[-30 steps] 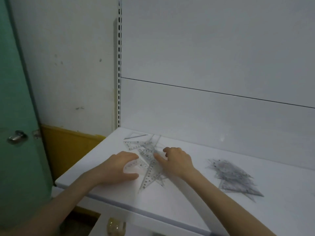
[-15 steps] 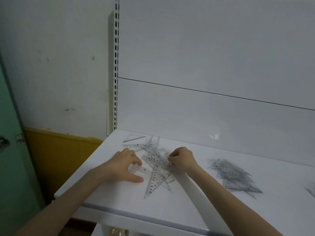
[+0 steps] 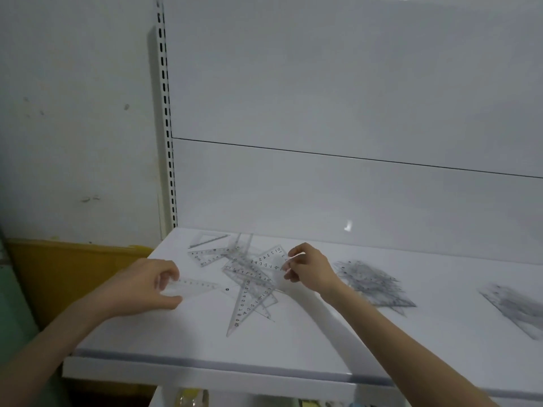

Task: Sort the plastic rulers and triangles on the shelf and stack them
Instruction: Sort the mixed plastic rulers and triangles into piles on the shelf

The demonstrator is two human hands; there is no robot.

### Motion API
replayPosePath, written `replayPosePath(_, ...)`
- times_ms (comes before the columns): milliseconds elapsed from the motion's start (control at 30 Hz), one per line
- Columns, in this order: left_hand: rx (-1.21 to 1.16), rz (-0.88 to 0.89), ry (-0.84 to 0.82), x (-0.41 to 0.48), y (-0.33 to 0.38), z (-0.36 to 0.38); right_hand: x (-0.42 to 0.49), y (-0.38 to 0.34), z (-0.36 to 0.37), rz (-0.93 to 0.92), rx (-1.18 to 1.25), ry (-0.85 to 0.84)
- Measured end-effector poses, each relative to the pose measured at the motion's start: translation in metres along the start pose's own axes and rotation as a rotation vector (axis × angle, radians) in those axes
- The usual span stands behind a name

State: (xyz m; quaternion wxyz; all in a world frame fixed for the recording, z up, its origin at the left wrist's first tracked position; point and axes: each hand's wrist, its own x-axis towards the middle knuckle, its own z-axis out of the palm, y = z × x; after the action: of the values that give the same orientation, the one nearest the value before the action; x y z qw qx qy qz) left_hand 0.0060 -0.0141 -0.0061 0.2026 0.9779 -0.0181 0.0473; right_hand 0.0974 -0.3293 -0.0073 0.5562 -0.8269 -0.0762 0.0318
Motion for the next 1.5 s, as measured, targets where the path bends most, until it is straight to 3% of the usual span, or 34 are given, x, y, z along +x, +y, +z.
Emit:
replayPosePath(267, 0.004, 0.184, 0.157, 0.012, 0.061, 0.009, -0.022, 0.027, -0.068, 0.002, -0.152, 0.233)
replayPosePath(533, 0.041, 0.406, 0.119, 0.042, 0.139, 0.043, -0.052, 0.058, -0.159, 0.075, -0.198, 0.435)
replayPosePath(767, 0.025, 0.521, 0.196, 0.051, 0.169, 0.061, -0.037, 0.073, -0.159, 0.000, -0.351, 0.332)
replayPosePath(967, 0.016, 0.528, 0.204, 0.051, 0.173, 0.064, -0.023, 0.093, -0.145, -0.130, -0.864, 0.255)
replayPosePath(1100, -0.003, 0.564, 0.208, 0.049, 0.173, 0.064, -0.037, 0.080, -0.139, -0.320, -0.693, 0.335)
replayPosePath(1200, -0.034, 0.600, 0.198, 0.049, 0.183, 0.068, -0.061, 0.060, -0.130, -0.544, -0.605, 0.183)
replayPosePath(1300, -0.070, 0.670, 0.188, 0.054, 0.202, 0.079, -0.080, 0.054, -0.123, -0.727, -0.756, 0.092)
replayPosePath(1500, -0.111, 0.836, 0.131, 0.057, 0.262, 0.109, -0.109, 0.076, -0.156, -0.747, -0.758, 0.151)
